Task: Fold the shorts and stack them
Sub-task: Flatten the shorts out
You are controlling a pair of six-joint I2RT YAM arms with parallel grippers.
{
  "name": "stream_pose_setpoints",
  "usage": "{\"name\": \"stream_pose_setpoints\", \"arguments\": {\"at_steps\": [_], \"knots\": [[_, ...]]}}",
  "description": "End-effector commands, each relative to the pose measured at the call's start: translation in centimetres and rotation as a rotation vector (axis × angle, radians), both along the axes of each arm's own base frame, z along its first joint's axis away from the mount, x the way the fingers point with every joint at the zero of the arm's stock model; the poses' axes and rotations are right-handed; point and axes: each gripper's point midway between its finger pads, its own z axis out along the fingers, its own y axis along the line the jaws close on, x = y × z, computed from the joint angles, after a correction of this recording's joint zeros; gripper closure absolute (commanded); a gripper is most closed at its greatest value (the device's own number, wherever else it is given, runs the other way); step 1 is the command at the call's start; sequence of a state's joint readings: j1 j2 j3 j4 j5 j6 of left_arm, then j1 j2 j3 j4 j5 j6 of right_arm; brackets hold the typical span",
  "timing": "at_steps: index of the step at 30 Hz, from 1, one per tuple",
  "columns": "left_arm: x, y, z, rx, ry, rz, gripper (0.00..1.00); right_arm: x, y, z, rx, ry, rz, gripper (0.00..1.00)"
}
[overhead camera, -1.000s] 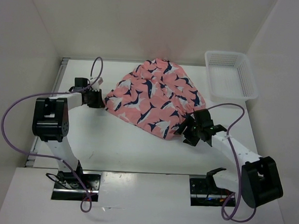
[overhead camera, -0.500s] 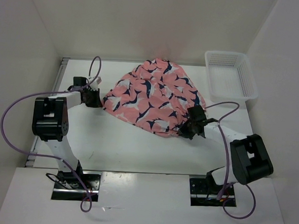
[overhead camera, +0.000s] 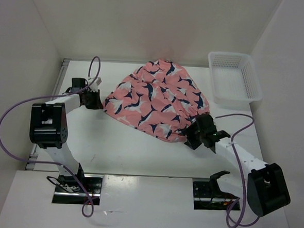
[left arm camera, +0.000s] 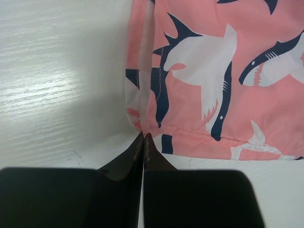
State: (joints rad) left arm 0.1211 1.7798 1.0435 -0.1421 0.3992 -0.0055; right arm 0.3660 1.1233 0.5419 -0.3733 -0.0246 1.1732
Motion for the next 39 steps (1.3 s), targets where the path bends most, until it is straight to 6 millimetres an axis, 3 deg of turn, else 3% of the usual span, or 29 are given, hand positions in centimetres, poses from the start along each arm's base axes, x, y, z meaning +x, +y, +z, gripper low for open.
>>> {"name": "stream_pose_setpoints", "arguments": {"at_steps": [1,6,17,18,19,20,21,22,23,24,26,27,28,29,30,31,32,34,35,36,37,38,39], "knots": [[0.0,-0.3,1.6,-0.018,-0.046,-0.019,1.00,-1.3,2.1,-0.5,0.122,0.050,-0.023,0.40],[-0.2,-0.5,1.6,-0.027,-0.038,-0.025,1.00,-0.8,2.1,-2.0,0.130,0.051,-0.057,0.48],[-0.1,-0.6,2.0,-0.033,-0.048,-0.031,1.00,2.8,0.3,-3.5,0.003,0.016,-0.173,0.49],[-0.3,-0.7,1.9,-0.034,-0.039,-0.030,1.00,3.1,0.2,-3.5,-0.006,0.011,-0.180,0.58],[-0.4,-0.8,2.0,-0.042,-0.040,-0.037,1.00,3.9,0.1,-3.4,-0.024,-0.011,-0.185,0.78],[0.0,-0.8,2.3,-0.041,-0.050,-0.037,1.00,4.2,0.2,-3.1,-0.022,-0.015,-0.185,0.91],[0.1,-0.9,3.1,-0.048,-0.063,-0.044,1.00,4.9,0.2,-2.3,-0.052,-0.025,-0.165,1.00],[0.2,-1.1,4.0,-0.054,-0.078,-0.051,1.00,5.6,-0.3,-1.6,-0.090,-0.043,-0.170,1.00],[0.8,-1.0,5.2,-0.049,-0.111,-0.052,1.00,6.3,-0.8,-0.4,-0.125,-0.071,-0.156,1.00],[1.2,-1.1,6.4,-0.051,-0.141,-0.059,1.00,7.3,-0.8,2.8,-0.135,-0.127,-0.149,1.00],[2.0,-1.2,9.8,-0.047,-0.228,-0.070,1.00,8.6,-1.9,6.8,-0.159,-0.219,-0.159,1.00],[3.2,-1.1,12.4,-0.036,-0.299,-0.073,1.00,9.5,-2.2,11.3,-0.153,-0.327,-0.142,1.00],[3.6,-1.1,14.9,-0.031,-0.366,-0.082,1.00,9.5,-2.7,12.9,-0.158,-0.352,-0.128,1.00],[4.1,-1.3,16.8,-0.033,-0.421,-0.096,1.00,10.4,-3.5,16.4,-0.150,-0.420,-0.136,1.00],[4.9,-1.2,19.0,-0.020,-0.492,-0.099,1.00,10.7,-3.9,17.8,-0.182,-0.449,-0.092,1.00],[5.4,-1.4,22.8,-0.013,-0.583,-0.114,1.00,10.4,-3.8,18.8,-0.183,-0.449,-0.052,1.00],[5.8,-1.4,24.6,-0.011,-0.628,-0.124,1.00,10.8,-3.9,22.2,-0.182,-0.513,-0.036,1.00],[5.6,-1.6,29.6,0.005,-0.744,-0.139,1.00,10.5,-3.8,24.2,-0.227,-0.539,0.036,1.00],[5.5,-1.6,33.2,0.020,-0.822,-0.143,1.00,10.5,-3.6,26.9,-0.224,-0.594,0.051,1.00],[4.7,-1.3,36.1,0.037,-0.885,-0.137,1.00,10.1,-3.8,28.4,-0.247,-0.628,0.071,1.00],[4.0,-0.8,38.0,0.050,-0.918,-0.127,1.00,9.3,-4.1,30.2,-0.252,-0.671,0.073,1.00],[2.5,-0.9,41.8,0.063,-0.999,-0.140,1.00,8.4,-4.4,33.0,-0.257,-0.721,0.075,1.00],[1.6,-0.7,43.4,0.072,-1.031,-0.141,1.00,7.7,-4.7,34.5,-0.267,-0.753,0.081,1.00]]}}
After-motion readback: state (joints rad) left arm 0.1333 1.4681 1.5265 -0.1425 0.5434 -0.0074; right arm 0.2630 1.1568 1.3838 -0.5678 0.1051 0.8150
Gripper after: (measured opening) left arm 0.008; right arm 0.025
